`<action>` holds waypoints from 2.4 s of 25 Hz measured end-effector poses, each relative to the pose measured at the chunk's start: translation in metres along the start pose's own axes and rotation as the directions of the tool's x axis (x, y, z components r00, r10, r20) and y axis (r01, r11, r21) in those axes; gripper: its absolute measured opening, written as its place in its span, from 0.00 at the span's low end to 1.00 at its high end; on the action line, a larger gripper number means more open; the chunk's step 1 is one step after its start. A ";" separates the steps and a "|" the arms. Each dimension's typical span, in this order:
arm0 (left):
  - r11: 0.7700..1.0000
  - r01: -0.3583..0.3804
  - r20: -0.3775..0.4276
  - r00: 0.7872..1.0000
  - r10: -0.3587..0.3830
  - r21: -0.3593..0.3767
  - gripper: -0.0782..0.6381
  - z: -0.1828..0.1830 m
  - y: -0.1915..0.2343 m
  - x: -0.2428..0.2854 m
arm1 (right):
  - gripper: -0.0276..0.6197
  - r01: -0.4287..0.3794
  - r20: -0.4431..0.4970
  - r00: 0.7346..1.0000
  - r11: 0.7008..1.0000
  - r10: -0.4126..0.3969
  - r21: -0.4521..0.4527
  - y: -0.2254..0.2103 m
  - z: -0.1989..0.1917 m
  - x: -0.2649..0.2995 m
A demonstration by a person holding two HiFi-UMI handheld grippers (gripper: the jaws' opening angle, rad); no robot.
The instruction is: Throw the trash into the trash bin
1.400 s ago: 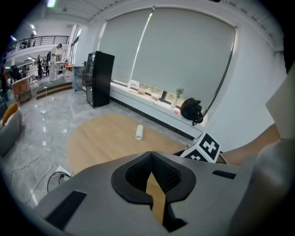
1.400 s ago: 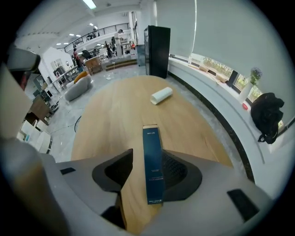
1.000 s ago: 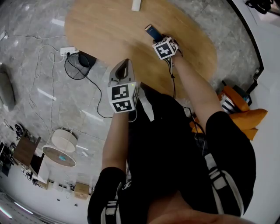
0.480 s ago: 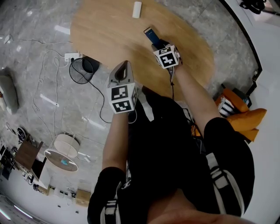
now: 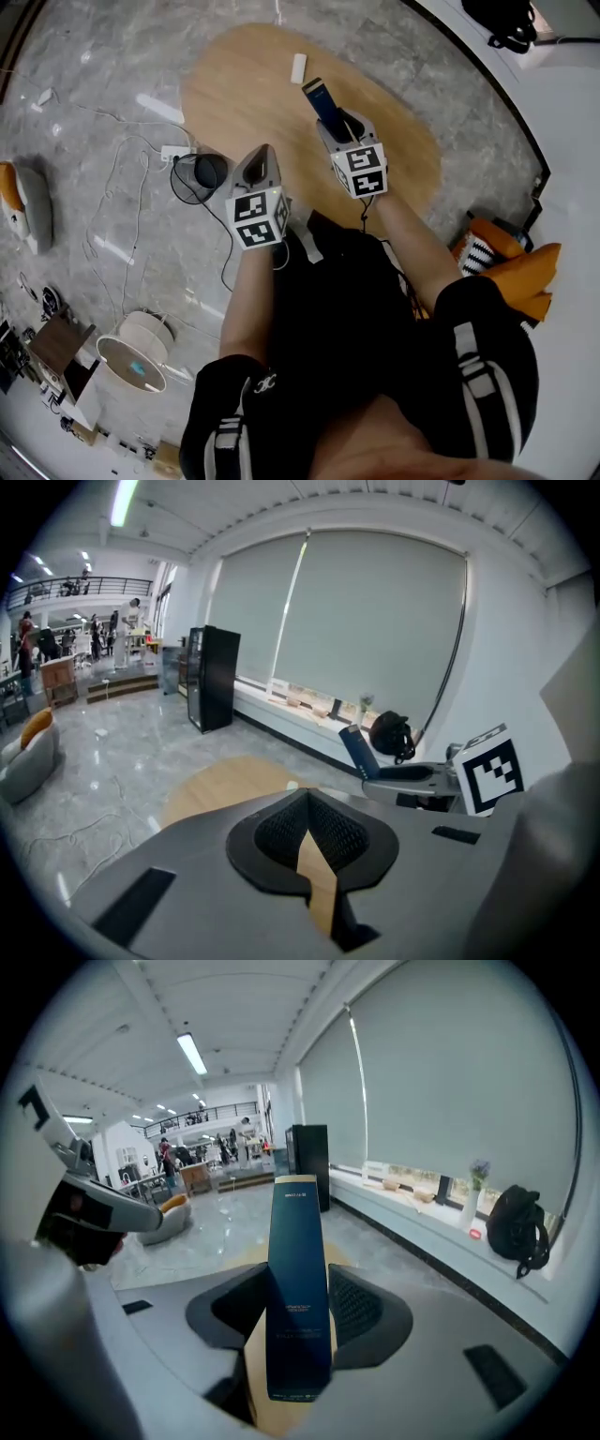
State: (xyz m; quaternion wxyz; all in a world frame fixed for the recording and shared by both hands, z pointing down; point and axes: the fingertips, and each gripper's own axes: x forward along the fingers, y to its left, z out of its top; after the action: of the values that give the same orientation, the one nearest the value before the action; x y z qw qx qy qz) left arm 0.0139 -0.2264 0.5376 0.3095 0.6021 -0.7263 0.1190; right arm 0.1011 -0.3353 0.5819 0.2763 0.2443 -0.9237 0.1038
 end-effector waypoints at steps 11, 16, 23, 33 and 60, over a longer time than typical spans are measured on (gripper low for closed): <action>0.988 -0.132 0.179 0.973 0.144 -0.077 0.13 0.062 0.029 -0.101 | 0.35 -0.087 0.265 0.959 0.994 0.103 -0.072 0.061 0.133 -0.077; 0.963 -0.227 0.234 0.938 0.257 -0.146 0.13 0.068 0.063 -0.155 | 0.35 -0.174 0.282 0.937 0.975 0.207 -0.136 0.111 0.162 -0.077; 0.891 -0.366 0.263 0.862 0.433 -0.269 0.13 0.047 0.137 -0.245 | 0.35 -0.358 0.276 0.869 0.906 0.412 -0.225 0.233 0.199 -0.063; 0.779 -0.493 0.219 0.772 0.597 -0.388 0.13 -0.012 0.244 -0.363 | 0.35 -0.535 0.164 0.780 0.779 0.604 -0.326 0.423 0.196 -0.045; 0.768 -0.388 -0.063 0.907 0.416 -0.510 0.13 -0.249 0.475 -0.210 | 0.35 -0.514 -0.339 0.832 0.840 0.439 -0.173 0.560 -0.095 0.279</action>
State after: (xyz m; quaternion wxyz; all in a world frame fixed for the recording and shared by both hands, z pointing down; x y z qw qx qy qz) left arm -0.3427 0.1949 0.7021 0.4053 0.3319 -0.8513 -0.0307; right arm -0.3428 0.0669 0.7848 0.4010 -0.0510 -0.9109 0.0834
